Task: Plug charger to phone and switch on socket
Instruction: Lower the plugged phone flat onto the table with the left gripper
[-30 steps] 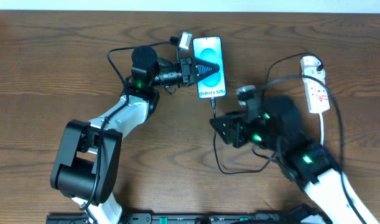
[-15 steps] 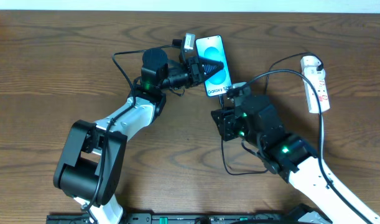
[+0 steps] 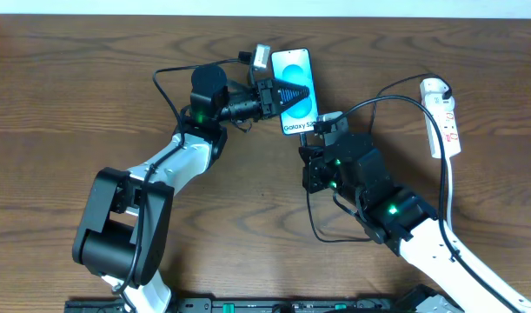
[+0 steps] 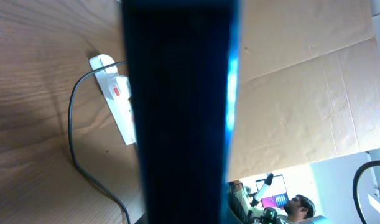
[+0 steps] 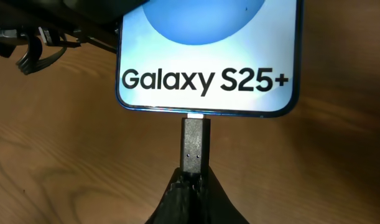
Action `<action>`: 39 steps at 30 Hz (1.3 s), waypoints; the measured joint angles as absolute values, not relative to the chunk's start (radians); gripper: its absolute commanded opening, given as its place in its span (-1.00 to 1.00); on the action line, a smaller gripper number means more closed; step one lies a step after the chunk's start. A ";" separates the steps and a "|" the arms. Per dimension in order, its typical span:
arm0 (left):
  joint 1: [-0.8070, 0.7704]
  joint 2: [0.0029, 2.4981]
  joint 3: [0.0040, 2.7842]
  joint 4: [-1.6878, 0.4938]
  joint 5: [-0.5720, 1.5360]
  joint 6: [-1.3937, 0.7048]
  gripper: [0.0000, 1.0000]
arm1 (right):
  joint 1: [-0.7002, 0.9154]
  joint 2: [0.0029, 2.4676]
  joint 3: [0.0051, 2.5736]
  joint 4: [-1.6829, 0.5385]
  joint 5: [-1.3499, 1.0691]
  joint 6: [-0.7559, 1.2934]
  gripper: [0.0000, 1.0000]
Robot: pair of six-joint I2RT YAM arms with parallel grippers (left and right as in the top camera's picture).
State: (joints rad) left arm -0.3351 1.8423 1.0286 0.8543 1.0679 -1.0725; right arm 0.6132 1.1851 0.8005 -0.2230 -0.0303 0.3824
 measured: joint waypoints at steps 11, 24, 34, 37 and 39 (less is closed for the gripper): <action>-0.383 1.844 1.027 0.672 1.070 -1.011 -0.86 | 0.597 0.932 0.809 -0.432 -0.041 0.382 0.75; -0.473 2.044 1.159 0.282 0.968 -0.706 -0.85 | 0.511 0.427 0.837 -0.644 0.206 0.402 0.86; -0.429 2.089 1.161 0.198 0.916 -0.690 -0.85 | 0.505 0.824 0.833 -0.369 0.217 0.410 0.98; -0.429 2.091 1.161 0.197 0.910 -0.675 -0.85 | 0.505 0.915 0.832 -0.269 0.217 0.410 0.98; -0.429 2.091 1.161 0.197 0.910 -0.666 -0.85 | 0.502 0.940 0.831 -0.235 0.218 0.410 0.99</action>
State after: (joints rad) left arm -0.4290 2.0911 1.1610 0.1974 0.9100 -0.6662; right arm 0.5022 0.9398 0.8314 -0.2352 0.2176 0.4095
